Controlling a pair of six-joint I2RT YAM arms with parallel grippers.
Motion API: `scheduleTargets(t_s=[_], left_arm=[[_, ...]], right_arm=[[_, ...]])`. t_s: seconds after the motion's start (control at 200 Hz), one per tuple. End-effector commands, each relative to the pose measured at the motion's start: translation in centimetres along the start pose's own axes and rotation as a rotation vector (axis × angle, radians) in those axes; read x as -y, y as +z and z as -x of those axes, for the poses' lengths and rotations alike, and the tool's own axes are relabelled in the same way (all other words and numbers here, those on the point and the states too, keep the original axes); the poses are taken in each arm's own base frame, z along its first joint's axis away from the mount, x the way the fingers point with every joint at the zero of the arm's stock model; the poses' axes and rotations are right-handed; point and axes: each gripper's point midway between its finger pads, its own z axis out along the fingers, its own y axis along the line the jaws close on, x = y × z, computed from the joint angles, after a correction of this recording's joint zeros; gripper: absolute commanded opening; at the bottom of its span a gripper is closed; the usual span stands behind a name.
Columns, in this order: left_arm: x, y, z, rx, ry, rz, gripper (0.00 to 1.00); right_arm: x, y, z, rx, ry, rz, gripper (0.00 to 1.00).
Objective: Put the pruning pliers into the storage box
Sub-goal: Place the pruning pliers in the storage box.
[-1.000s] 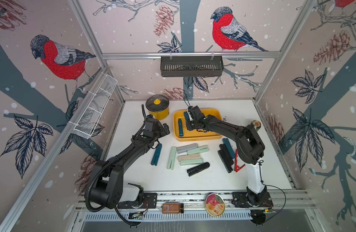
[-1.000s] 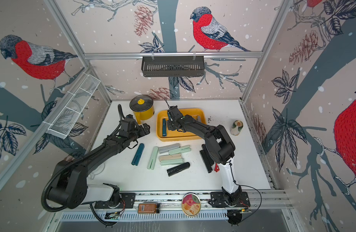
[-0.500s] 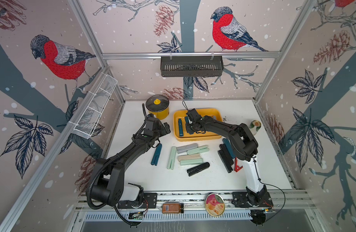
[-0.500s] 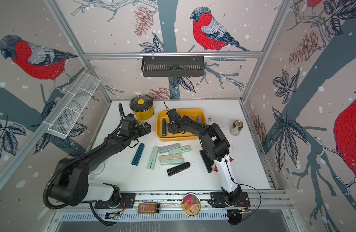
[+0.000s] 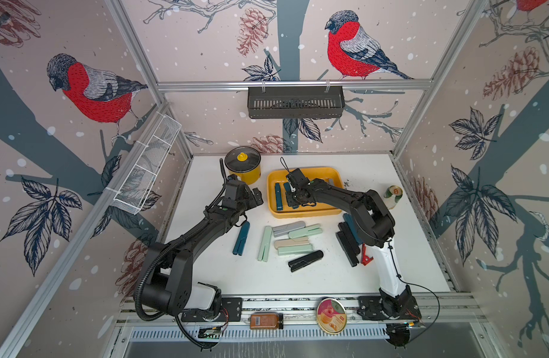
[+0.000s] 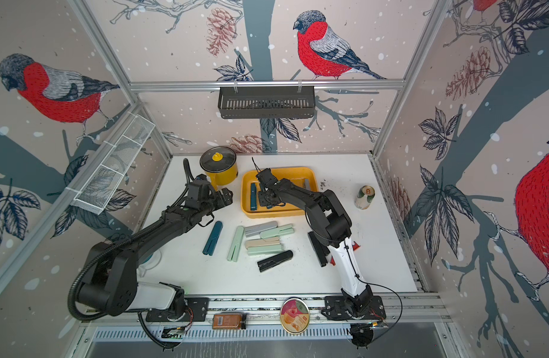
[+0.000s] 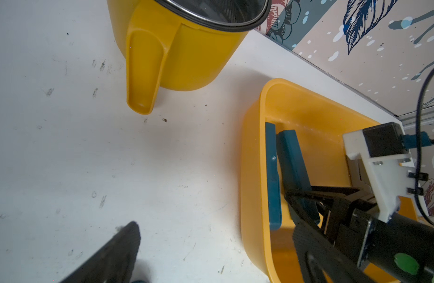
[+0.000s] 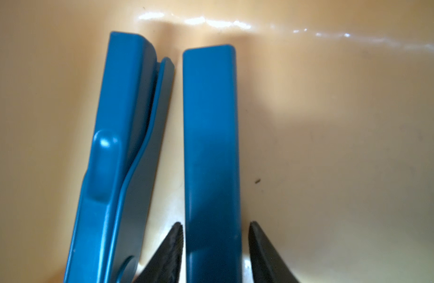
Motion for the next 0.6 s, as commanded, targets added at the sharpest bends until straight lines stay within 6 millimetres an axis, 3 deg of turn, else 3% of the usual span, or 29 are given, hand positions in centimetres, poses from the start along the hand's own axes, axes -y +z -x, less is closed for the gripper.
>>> scheduleTargets(t_s=[0.0,0.28,0.595], left_arm=[[0.1,-0.1,0.6,0.02,0.003,0.009,0.97],[-0.1,-0.1,0.6,0.019,0.003,0.015,0.98],[0.1,-0.1,0.6,0.017,-0.001,0.008,0.97]], right_arm=[[-0.2,-1.3,1.1,0.035,0.027,0.028,0.51],[0.0,-3.7,2.3,0.103,0.092,0.122,0.58],[-1.4,-2.1,0.9,0.055,0.143,0.336,0.76]])
